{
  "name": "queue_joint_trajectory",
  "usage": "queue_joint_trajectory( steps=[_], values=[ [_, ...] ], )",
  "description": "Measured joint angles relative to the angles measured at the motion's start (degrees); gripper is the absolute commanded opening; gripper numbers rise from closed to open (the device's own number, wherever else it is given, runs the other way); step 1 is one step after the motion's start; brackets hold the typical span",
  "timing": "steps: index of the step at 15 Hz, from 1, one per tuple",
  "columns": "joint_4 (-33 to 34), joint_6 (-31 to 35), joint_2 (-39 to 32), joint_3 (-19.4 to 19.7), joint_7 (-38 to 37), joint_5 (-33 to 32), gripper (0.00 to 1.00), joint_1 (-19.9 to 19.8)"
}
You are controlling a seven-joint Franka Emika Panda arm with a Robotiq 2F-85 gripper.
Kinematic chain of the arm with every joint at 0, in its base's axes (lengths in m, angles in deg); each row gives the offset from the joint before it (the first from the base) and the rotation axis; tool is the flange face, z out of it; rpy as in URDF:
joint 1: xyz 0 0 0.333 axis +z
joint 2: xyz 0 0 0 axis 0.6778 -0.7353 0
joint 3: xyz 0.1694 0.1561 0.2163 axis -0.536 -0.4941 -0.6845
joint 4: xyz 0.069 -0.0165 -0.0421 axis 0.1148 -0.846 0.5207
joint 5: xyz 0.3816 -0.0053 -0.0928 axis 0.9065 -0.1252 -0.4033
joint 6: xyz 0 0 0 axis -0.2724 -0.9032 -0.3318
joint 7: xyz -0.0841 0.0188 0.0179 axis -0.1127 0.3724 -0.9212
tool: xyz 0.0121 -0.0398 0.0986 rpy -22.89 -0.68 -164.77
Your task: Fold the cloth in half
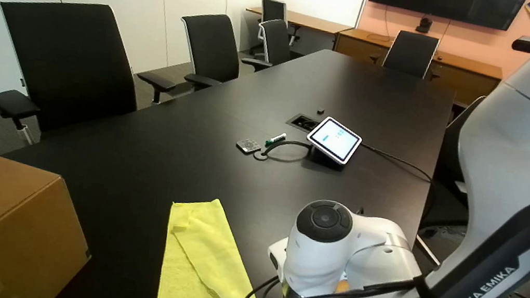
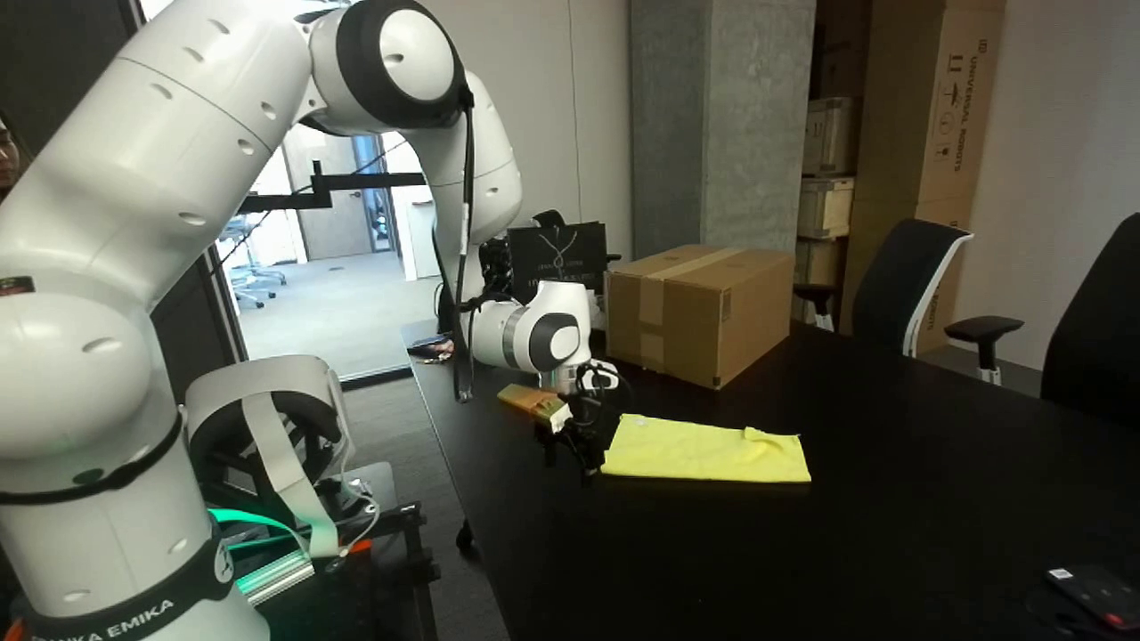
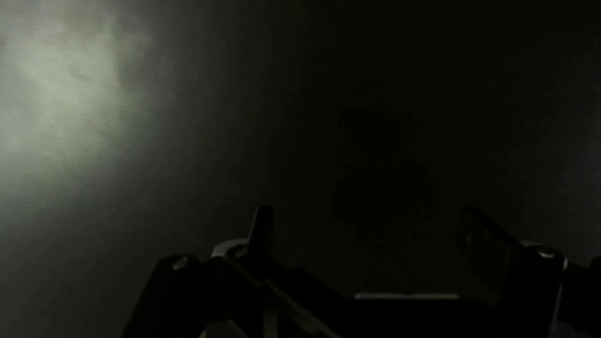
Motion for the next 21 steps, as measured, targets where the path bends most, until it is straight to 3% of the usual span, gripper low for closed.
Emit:
queue_joint_trajectory(
  steps=[6,21],
  values=[
    [0.3,2.5,0.0,0.1,0.4,-0.6,1.00,2.4],
    [5.9,4.2,-2.3,3.1,1.9,-5.5,1.00,4.1]
  ],
)
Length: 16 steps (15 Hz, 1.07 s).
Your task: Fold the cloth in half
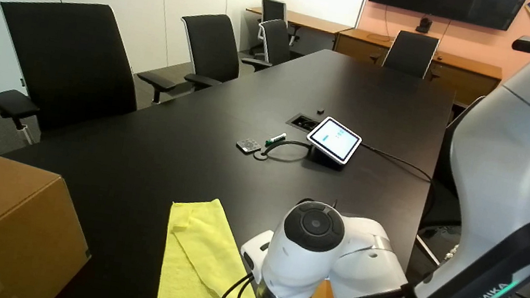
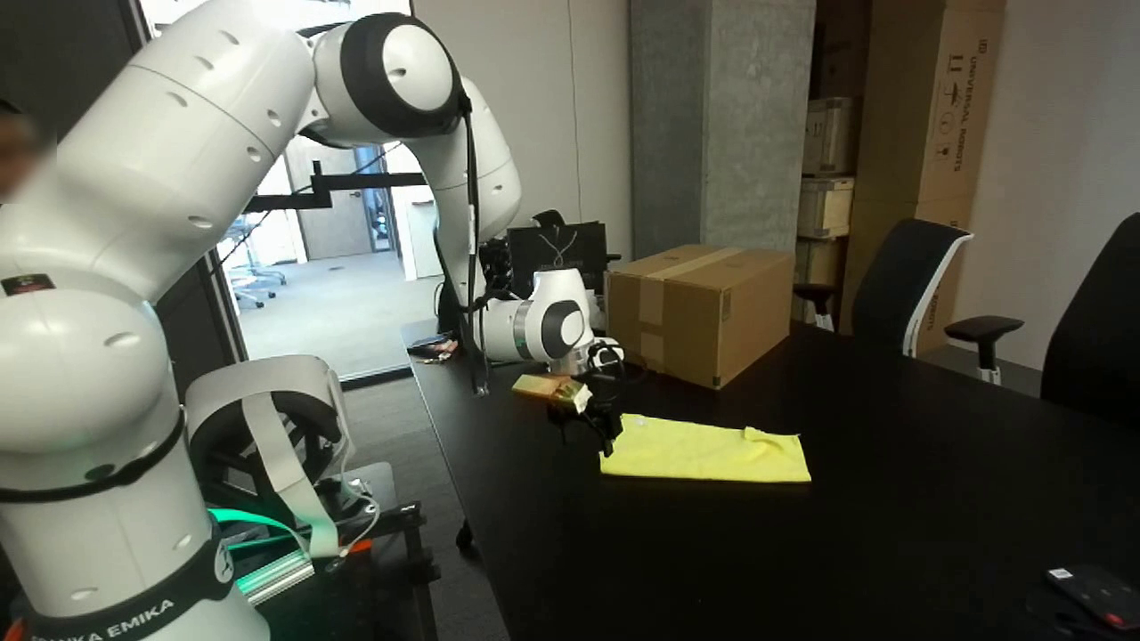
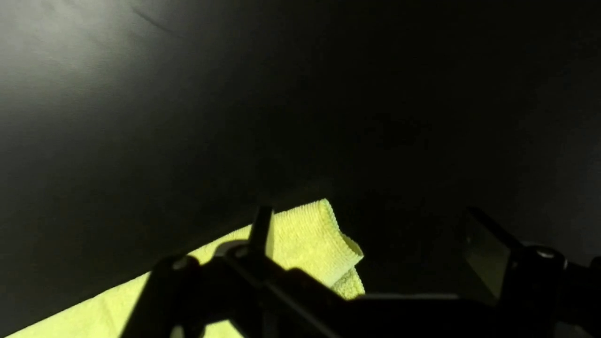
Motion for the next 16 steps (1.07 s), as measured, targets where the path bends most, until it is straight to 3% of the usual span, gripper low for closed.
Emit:
queue_joint_trajectory(
  steps=[8,16],
  values=[
    [2.1,0.3,-2.7,0.0,0.7,0.0,1.00,0.2],
    [3.7,0.5,-2.9,2.4,0.9,-1.5,1.00,1.3]
  ],
)
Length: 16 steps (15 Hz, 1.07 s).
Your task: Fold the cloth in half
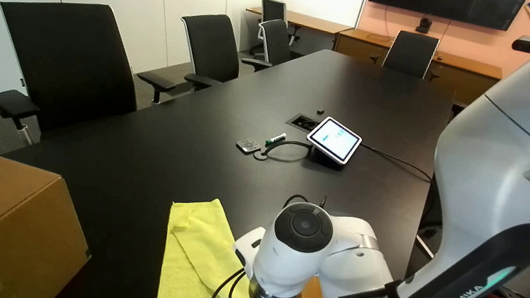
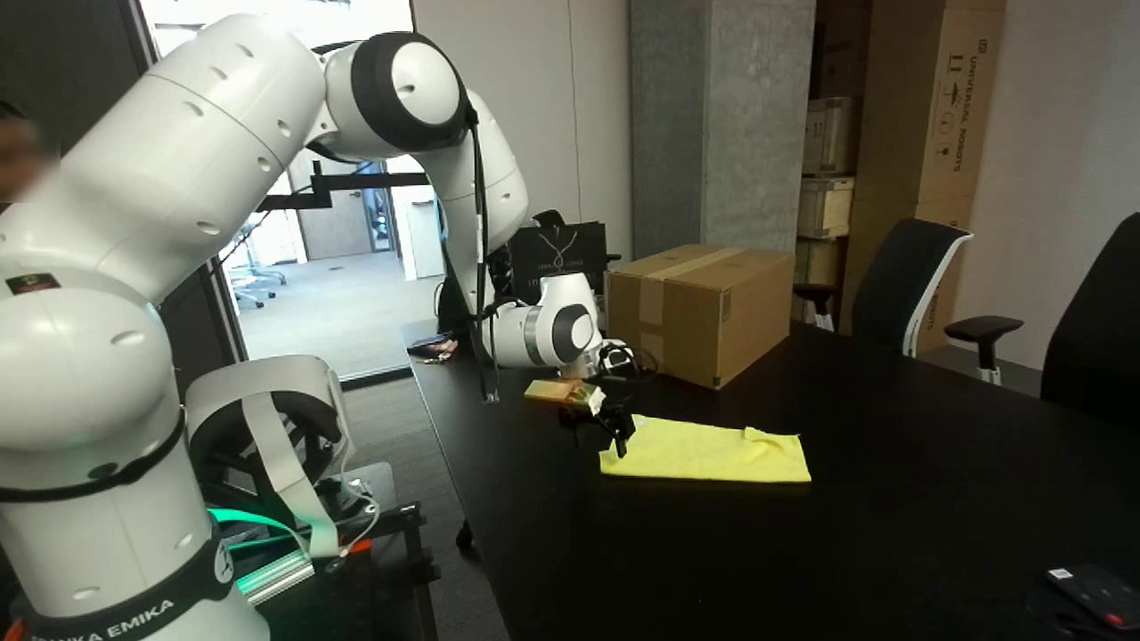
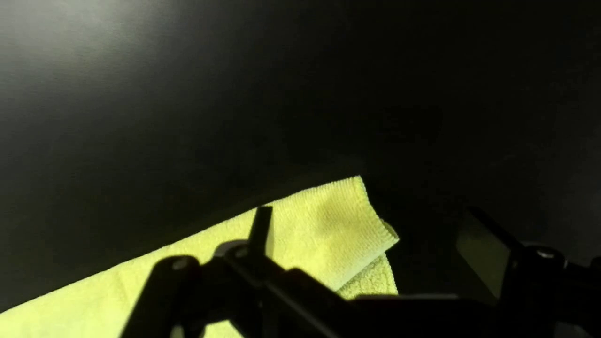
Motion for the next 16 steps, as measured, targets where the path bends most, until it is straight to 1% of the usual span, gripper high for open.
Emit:
queue_joint_trajectory(
  steps=[16],
  values=[
    [3.7,0.8,-3.8,2.6,0.1,-1.2,1.00,1.7]
  ],
)
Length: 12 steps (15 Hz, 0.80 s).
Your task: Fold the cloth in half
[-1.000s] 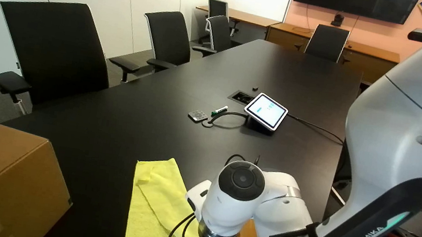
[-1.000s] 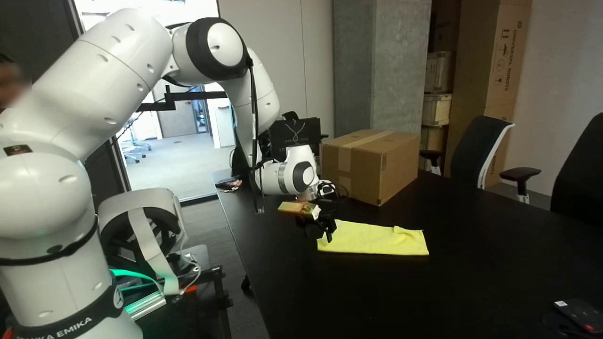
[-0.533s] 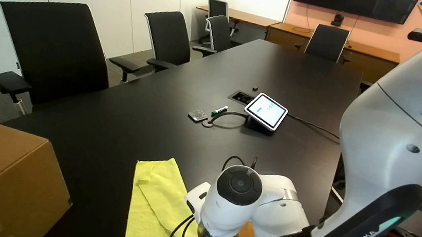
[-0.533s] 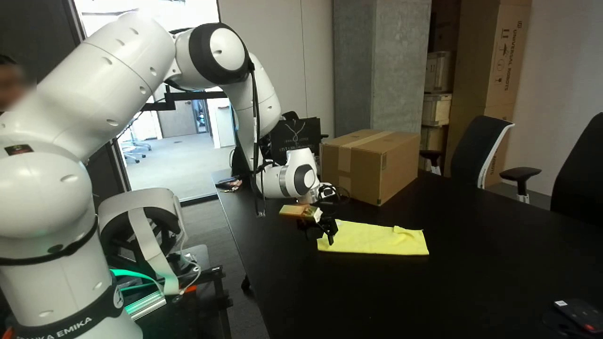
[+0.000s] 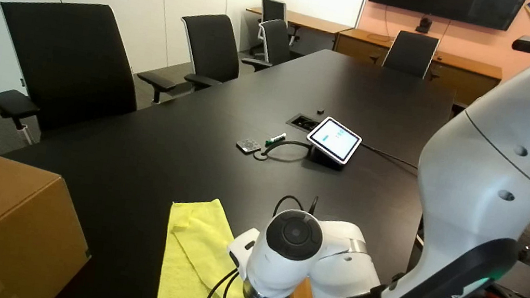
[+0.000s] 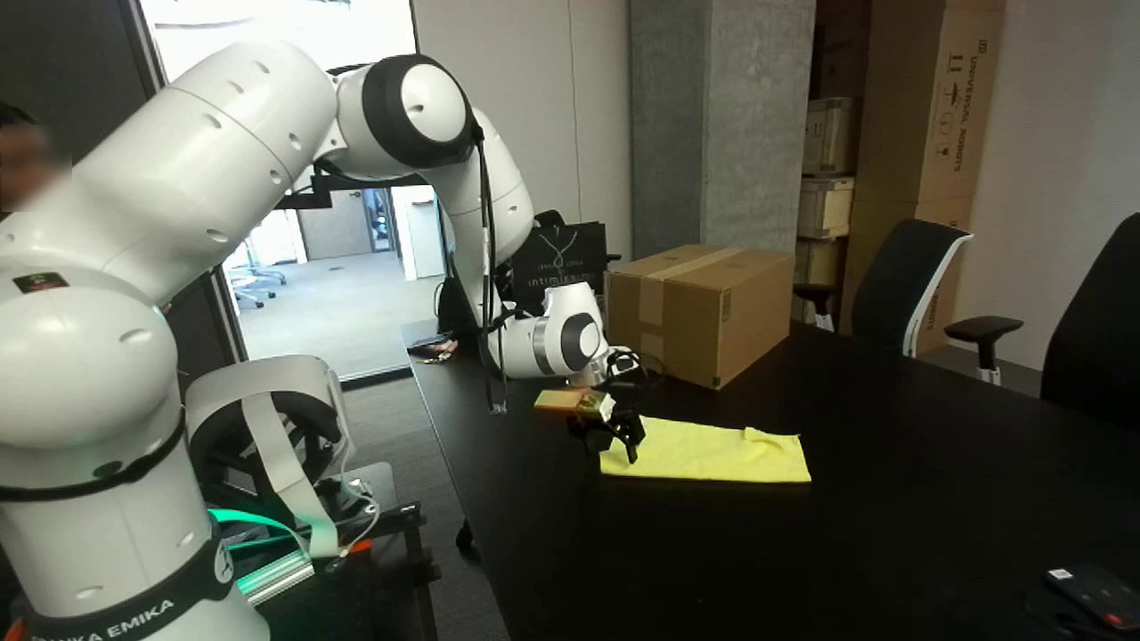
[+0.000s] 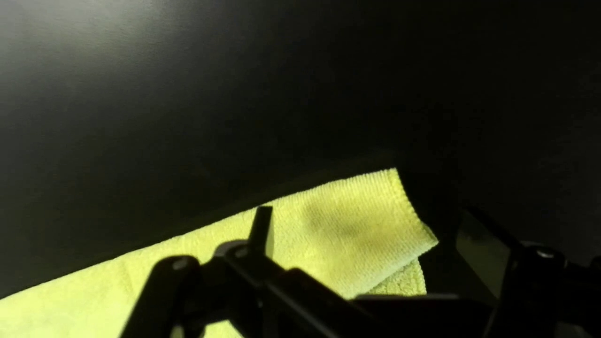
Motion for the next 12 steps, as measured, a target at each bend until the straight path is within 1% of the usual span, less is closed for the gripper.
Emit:
queue_joint_trajectory(
  steps=[9,10,11,12],
  values=[
    [2.1,0.0,-1.7,1.2,0.1,0.0,1.00,0.0],
    [2.2,0.0,-1.7,1.3,0.1,0.0,0.83,0.0],
    [2.3,0.0,-1.7,1.4,0.1,0.0,0.75,0.0],
    [2.3,0.0,-1.7,1.5,0.1,0.0,0.68,0.0]
  ],
)
